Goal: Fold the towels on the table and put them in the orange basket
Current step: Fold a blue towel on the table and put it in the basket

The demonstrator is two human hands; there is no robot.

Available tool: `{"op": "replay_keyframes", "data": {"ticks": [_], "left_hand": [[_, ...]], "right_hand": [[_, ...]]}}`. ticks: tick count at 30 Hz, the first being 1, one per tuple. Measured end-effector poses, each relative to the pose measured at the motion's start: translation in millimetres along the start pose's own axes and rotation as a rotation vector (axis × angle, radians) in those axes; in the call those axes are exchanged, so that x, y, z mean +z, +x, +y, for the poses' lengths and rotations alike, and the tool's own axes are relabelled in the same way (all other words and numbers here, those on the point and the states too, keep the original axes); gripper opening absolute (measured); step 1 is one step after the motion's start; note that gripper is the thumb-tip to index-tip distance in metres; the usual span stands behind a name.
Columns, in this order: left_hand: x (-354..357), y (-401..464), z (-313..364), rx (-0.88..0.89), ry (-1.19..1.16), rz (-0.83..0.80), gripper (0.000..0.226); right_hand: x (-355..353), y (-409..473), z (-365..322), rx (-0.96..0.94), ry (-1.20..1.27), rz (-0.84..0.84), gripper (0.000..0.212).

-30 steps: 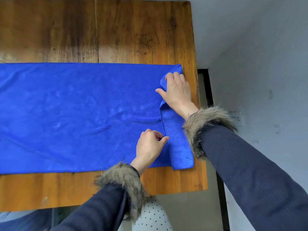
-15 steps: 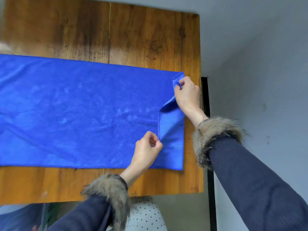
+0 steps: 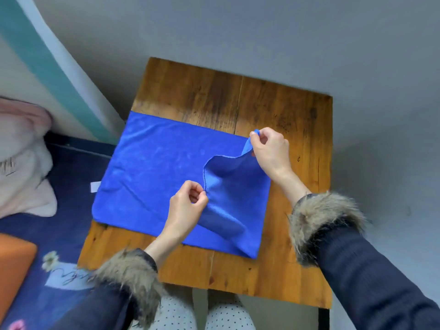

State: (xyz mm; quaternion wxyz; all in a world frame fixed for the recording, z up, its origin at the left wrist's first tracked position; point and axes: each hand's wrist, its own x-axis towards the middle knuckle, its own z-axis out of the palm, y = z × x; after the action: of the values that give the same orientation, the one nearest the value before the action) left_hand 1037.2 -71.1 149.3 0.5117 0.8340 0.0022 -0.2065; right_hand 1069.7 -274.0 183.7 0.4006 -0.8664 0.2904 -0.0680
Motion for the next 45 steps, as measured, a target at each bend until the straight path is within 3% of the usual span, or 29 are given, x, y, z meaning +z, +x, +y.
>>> {"op": "replay_keyframes", "data": {"ticks": [12,18,20,23,26,29,33,38,45], "left_hand": [[-141,28,-37,-0.003,-0.097,0.242,0.018],[-172,61,-87,-0.147,-0.083,0.298,0.017],[-175,71,-106,-0.231,-0.016,0.234,0.009],[-173,76,-126,-0.284,0.196,0.143,0.037],[-164,71,-130,-0.171,0.427,0.135,0.047],[-147,66,-130,-0.062,0.645,-0.003,0.049],[-115,59,-123,0.193,0.840,-0.143,0.046],[-83,62,-129,-0.086,0.819,-0.442,0.063],[-70,77,-121,-0.093,0.913,-0.504,0.068]], "right_hand": [[117,7,-127,-0.105,0.016,-0.118,0.032],[183,22,-148,0.038,0.151,-0.211,0.029],[201,26,-142,0.127,0.244,-0.291,0.019],[219,31,-119,0.155,0.047,-0.357,0.028],[221,34,-86,0.087,-0.269,-0.370,0.038],[216,37,-51,0.008,-0.536,-0.435,0.048],[200,31,-14,0.075,-0.683,-0.524,0.074],[181,27,14,0.156,-0.695,-0.583,0.088],[152,-5,37,0.286,-0.759,-0.542,0.097]]}}
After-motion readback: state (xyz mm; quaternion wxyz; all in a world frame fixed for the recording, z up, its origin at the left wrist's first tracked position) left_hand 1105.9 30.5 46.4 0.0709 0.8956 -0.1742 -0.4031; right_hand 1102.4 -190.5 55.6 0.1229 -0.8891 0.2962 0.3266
